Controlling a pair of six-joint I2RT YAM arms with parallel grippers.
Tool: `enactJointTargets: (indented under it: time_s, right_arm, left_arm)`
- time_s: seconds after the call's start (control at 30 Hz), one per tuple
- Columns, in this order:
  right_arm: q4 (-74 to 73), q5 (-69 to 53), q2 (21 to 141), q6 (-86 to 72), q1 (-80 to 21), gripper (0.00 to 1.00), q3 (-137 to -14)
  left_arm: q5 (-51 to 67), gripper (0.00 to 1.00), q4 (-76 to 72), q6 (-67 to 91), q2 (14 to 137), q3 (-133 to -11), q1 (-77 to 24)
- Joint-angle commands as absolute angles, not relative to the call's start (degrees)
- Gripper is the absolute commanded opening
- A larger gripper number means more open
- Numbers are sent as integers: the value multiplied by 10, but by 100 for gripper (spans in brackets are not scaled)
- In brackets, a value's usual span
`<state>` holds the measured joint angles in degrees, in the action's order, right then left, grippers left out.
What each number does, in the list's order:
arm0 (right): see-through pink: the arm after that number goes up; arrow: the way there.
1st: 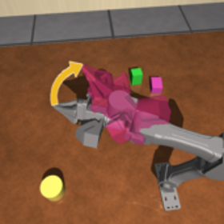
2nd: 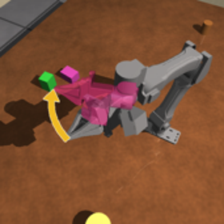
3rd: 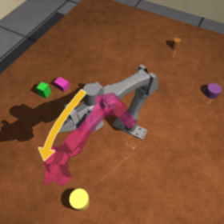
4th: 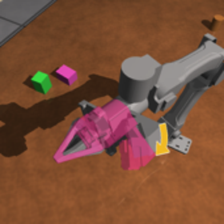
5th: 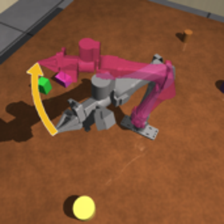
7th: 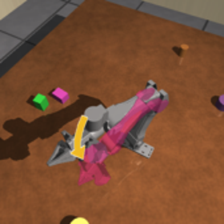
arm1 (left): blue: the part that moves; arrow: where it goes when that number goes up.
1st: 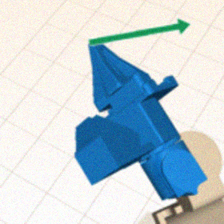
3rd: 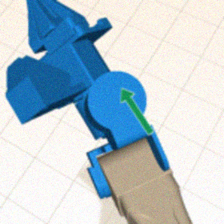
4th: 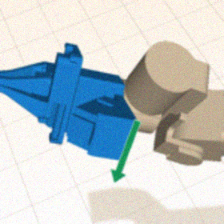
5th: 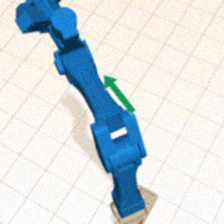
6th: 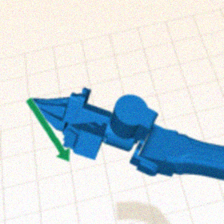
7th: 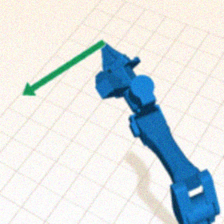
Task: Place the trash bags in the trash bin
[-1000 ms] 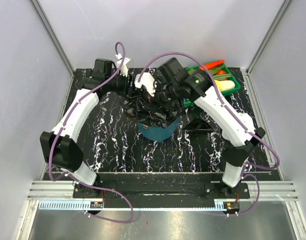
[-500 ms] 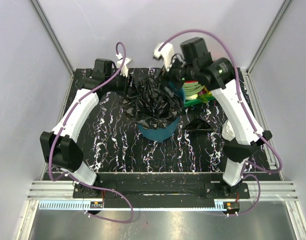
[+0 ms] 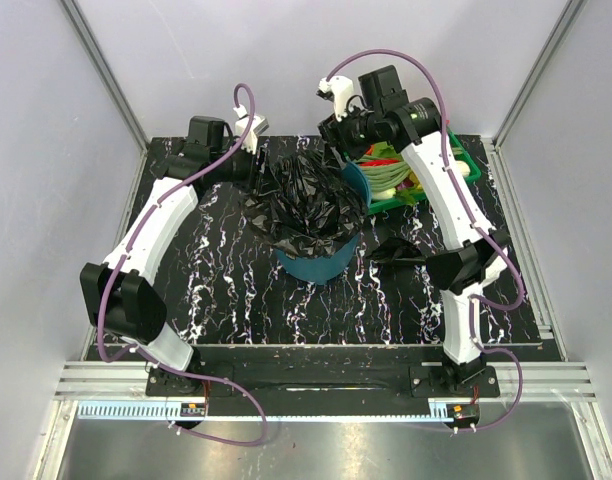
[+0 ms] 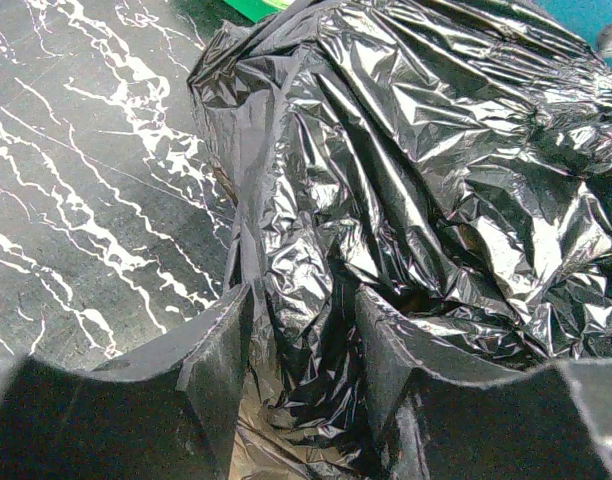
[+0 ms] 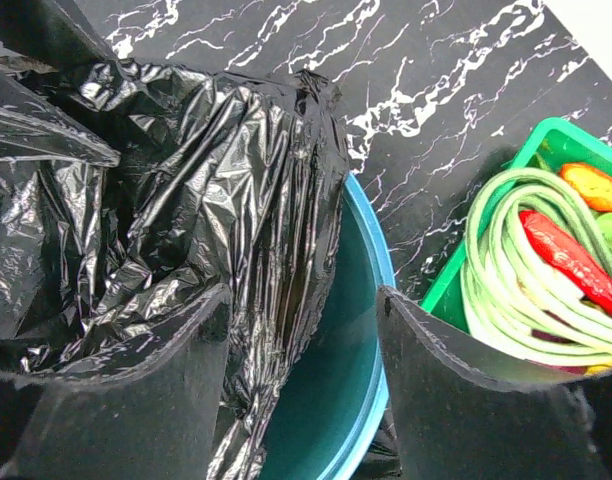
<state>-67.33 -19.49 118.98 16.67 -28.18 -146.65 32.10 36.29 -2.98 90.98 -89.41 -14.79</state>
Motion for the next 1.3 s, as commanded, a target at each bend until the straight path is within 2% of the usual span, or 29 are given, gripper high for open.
enactJointTargets:
  time_s: [0.0,0.3,0.4,0.6,0.73,1.27]
  right_arm:
    - [-663,-233,1189,155,-271,63,-1463]
    - [-662,-255,1190,162,-271,59,-1411]
    - [-662,-256,1191,163,-271,55,-1400]
    - [-657,-258,1189,167,-270,36,-1399]
    - [-658,-258,1187,169,-270,19,-1402]
    - [-659,-167,1147,210,-255,11,-1447]
  left_arm:
    - [340,50,334,-40,899,-889,-148]
    - [341,50,333,-44,899,-887,-148]
    - [344,50,332,-44,900,-887,-148]
    - [348,50,328,-40,901,-884,-148]
    - [346,50,328,-40,899,-884,-148]
    - [338,48,326,-45,894,-882,-148]
